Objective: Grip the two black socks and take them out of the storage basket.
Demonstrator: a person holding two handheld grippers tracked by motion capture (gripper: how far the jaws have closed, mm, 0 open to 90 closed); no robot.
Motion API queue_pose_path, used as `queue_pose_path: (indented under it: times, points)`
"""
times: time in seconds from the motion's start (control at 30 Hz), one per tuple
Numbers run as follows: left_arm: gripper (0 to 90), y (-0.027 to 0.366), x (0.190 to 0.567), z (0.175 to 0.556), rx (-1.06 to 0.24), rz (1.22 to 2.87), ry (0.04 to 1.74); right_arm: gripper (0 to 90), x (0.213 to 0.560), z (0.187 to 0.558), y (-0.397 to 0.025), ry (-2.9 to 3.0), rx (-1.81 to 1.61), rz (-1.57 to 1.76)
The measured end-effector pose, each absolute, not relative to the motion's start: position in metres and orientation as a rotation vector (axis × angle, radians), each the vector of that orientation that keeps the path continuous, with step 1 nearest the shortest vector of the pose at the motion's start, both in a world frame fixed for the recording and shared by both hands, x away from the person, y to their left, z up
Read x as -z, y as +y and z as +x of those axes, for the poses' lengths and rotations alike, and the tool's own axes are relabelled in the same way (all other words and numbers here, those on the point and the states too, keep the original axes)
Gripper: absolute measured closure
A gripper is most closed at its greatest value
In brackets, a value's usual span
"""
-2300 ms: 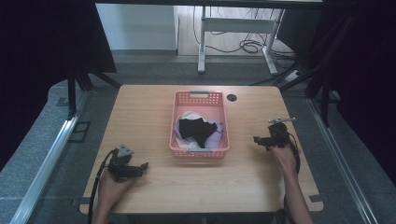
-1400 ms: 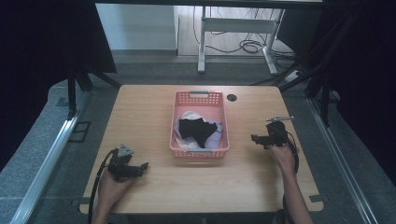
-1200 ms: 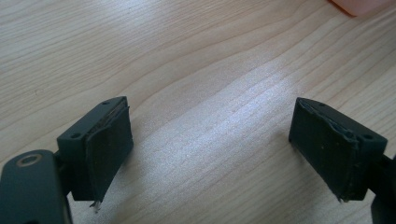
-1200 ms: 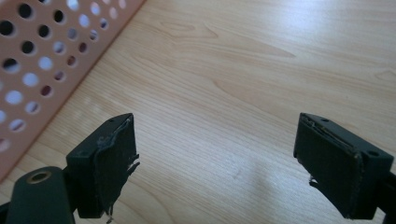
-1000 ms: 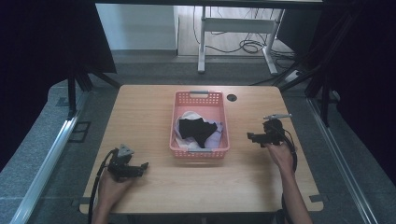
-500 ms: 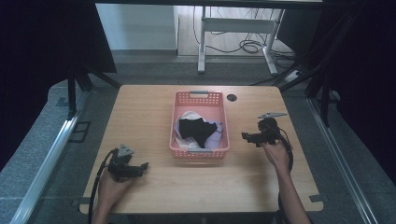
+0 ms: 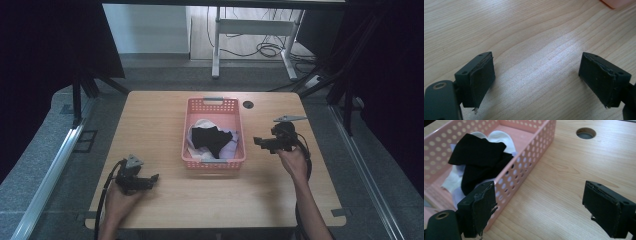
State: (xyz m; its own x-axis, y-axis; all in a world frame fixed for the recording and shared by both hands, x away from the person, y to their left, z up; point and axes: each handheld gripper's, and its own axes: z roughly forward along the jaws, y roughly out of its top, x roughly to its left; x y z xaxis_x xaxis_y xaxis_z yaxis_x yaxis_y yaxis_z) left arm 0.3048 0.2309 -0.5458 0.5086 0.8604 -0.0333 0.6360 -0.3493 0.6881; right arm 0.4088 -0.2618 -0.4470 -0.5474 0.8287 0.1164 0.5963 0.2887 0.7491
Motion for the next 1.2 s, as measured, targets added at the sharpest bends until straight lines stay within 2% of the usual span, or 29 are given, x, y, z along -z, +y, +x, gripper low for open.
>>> queue_pose_path:
  times: [0.4, 0.63, 1.03, 1.2]
  points:
    - [13.3, 0.231, 0.546, 0.305, -0.445, 2.102, 1.218, 9.6, 0.419, 0.412, -0.232, 2.319, -1.180, 1.226]
    - [13.3, 0.231, 0.546, 0.305, -0.447, 2.104, 1.215, 5.9, 0.414, 0.417, -0.211, 2.390, -1.194, 1.205]
    - [13.3, 0.231, 0.546, 0.305, -0.446, 2.104, 1.215, 13.9, 0.422, 0.431, -0.162, 2.490, -1.130, 1.138]
    - [13.3, 0.231, 0.546, 0.305, -0.446, 2.104, 1.215, 20.3, 0.428, 0.441, -0.141, 2.526, -1.089, 1.118]
